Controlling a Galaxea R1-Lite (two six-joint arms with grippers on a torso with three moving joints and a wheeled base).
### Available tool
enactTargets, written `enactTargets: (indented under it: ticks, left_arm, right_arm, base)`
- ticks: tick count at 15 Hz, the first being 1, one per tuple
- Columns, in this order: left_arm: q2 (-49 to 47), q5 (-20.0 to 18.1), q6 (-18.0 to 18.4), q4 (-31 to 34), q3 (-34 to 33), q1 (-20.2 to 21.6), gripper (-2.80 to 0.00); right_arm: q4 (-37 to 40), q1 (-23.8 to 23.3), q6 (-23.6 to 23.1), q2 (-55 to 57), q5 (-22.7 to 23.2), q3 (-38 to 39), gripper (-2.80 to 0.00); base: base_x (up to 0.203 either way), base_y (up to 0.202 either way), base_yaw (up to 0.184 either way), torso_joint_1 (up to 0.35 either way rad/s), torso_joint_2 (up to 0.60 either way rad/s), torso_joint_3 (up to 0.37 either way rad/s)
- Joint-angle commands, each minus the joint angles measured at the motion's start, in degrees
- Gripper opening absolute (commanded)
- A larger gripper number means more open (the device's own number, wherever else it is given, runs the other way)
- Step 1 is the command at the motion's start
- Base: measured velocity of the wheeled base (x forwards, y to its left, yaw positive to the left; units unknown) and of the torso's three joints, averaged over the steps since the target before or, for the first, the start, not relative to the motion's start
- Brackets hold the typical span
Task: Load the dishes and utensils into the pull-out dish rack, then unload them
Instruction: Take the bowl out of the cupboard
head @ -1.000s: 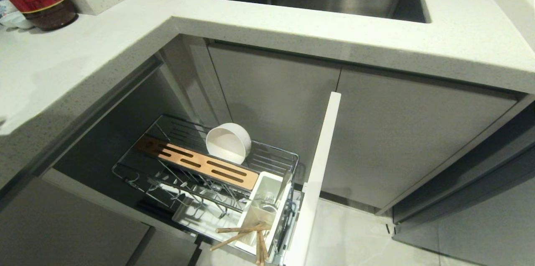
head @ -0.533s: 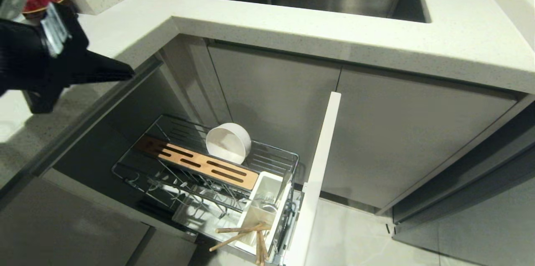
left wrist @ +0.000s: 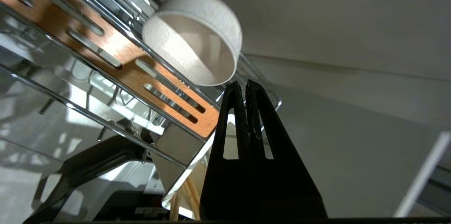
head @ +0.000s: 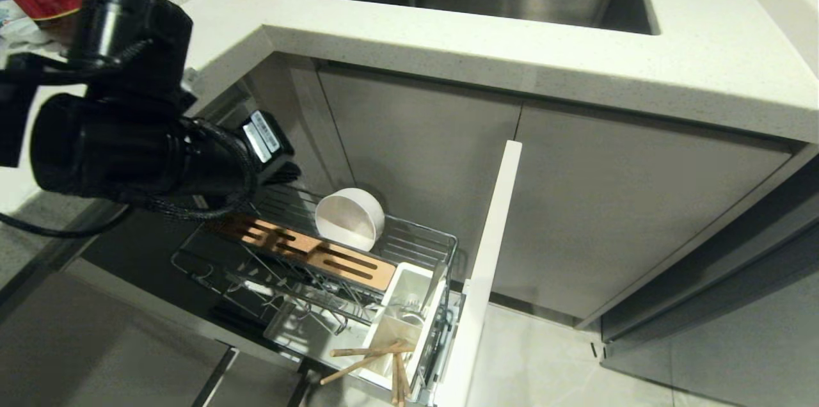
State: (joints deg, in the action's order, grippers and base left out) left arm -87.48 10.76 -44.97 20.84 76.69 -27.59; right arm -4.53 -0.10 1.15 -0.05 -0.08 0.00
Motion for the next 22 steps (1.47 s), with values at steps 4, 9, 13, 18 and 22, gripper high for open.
enactTargets:
  ticks: [4, 9, 13, 18, 22]
  left_arm:
    - [-6.7, 2.1, -1.4, -4.6, -3.3, -2.1, -2.8]
    - [-11.2, 3.1, -1.3, -10.0, -4.9, -2.3, -2.8]
    - [-13.4, 3.1, -1.3, -11.6, -4.9, -2.0, 0.0]
    - [-13.7, 3.0, -1.1, -14.5, -4.1, -1.8, 0.0]
    - [-17.7, 2.9, -1.0, -18.3, -0.9, -1.8, 0.0]
  right_arm:
    - [0.0, 0.0, 0.0, 0.0, 0.0, 1.5, -2.8]
    - [0.0, 0.0, 0.0, 0.0, 0.1, 1.5, -2.8]
    - [0.0, 0.0, 0.0, 0.0, 0.0, 1.6, -2.8]
    - [0.0, 0.0, 0.0, 0.0, 0.0, 1.5, -2.8]
    - [0.0, 0.0, 0.0, 0.0, 0.1, 1.5, -2.8]
  base:
    - [0.0, 0.0, 0.0, 0.0, 0.0, 0.0]
    - [0.0, 0.0, 0.0, 0.0, 0.0, 0.0]
    - [0.0, 0.0, 0.0, 0.0, 0.0, 0.0]
    - [0.0, 0.0, 0.0, 0.0, 0.0, 0.0]
    - [0.0, 0.0, 0.0, 0.0, 0.0, 0.0]
